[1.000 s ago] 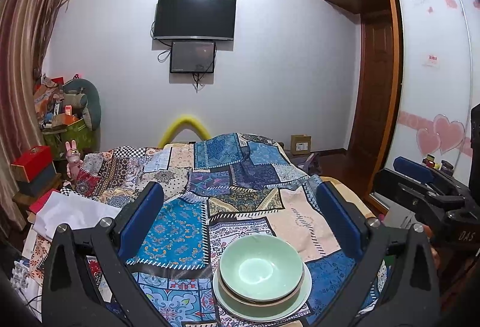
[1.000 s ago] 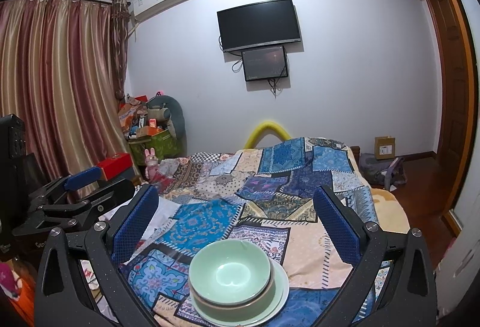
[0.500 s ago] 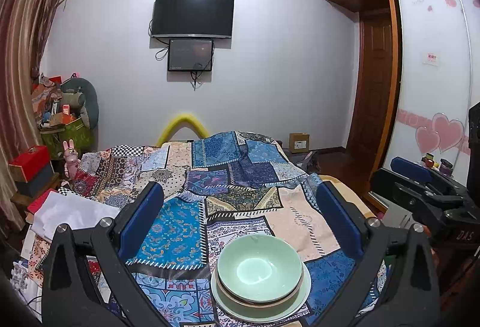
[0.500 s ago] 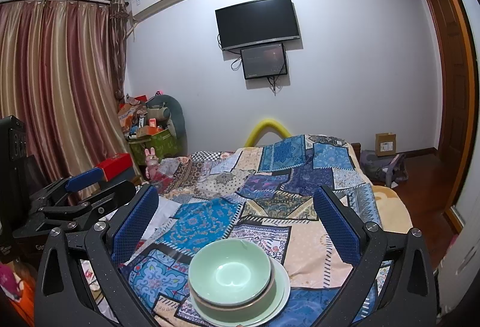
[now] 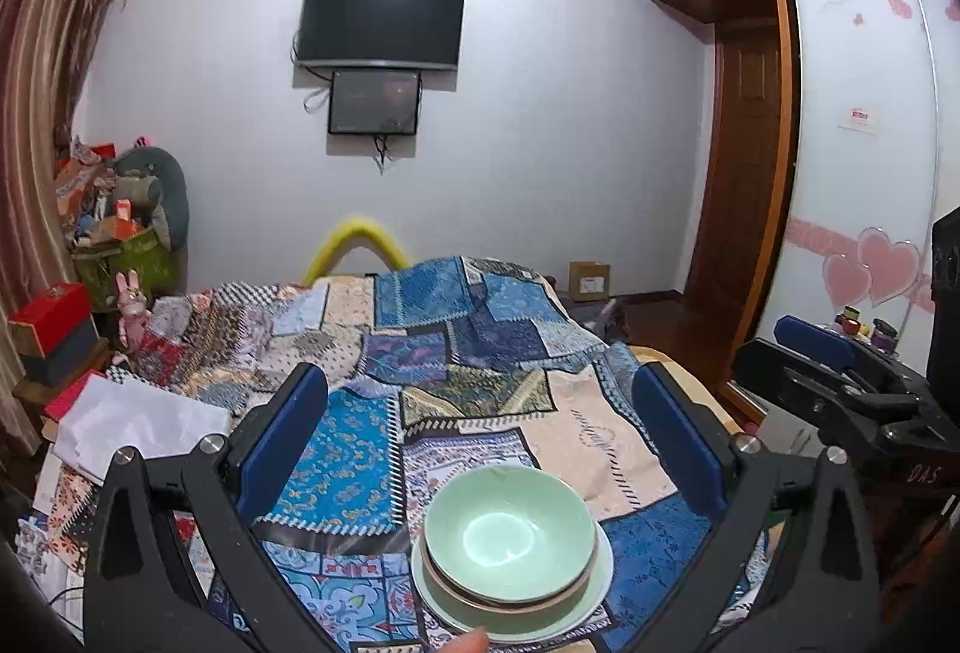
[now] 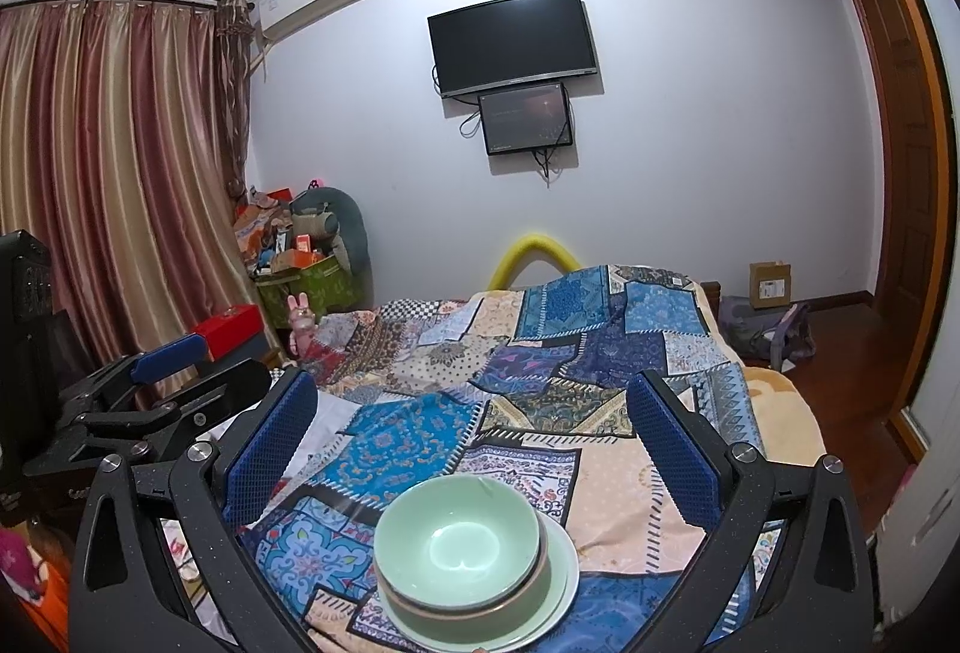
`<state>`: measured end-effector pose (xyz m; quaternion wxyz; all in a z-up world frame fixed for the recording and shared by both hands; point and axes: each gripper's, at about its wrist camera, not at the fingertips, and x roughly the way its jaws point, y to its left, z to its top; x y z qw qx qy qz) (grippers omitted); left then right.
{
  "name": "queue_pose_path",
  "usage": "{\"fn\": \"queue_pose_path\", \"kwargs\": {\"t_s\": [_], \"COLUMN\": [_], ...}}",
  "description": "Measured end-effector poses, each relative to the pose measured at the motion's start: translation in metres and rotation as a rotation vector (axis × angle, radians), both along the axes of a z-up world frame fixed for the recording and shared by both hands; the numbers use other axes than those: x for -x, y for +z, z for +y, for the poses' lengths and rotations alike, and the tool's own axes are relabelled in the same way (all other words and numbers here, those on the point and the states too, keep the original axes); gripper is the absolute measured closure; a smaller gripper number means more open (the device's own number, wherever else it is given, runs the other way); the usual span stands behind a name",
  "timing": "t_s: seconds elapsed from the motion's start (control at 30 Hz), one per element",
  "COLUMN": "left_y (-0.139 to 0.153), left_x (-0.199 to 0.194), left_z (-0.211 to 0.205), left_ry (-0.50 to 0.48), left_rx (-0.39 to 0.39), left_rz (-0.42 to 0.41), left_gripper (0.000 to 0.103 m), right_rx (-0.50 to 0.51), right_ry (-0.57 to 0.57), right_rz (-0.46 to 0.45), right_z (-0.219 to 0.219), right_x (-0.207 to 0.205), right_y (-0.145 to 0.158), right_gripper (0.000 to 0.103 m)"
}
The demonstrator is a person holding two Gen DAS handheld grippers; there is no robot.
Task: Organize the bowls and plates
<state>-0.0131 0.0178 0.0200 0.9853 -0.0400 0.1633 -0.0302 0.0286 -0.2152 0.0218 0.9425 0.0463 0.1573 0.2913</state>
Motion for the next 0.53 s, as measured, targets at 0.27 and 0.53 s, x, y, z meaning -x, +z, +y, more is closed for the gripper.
{"fn": "queue_pose_path", "kwargs": {"t_s": [0.27, 0.53], "left_y": [0.0, -0.0012], "left_x": [0.0009, 0.001], "left_z": [-0.0013, -0.0021], "left_ry": [0.015, 0.022], "left_rx": [-0.008, -0.016], "left_rz": [-0.007, -0.01], "left_gripper": [0.0, 0.0], "right_rx": [0.004, 0.005], "right_ry": [0.002, 0.005], "right_rz": [-0.001, 0.004], "right_z": [0.0009, 0.0018], "right_x": [0.0002, 0.0001], "right_y": [-0.0002, 0.0006], "right_gripper": [0.0, 0.0]}}
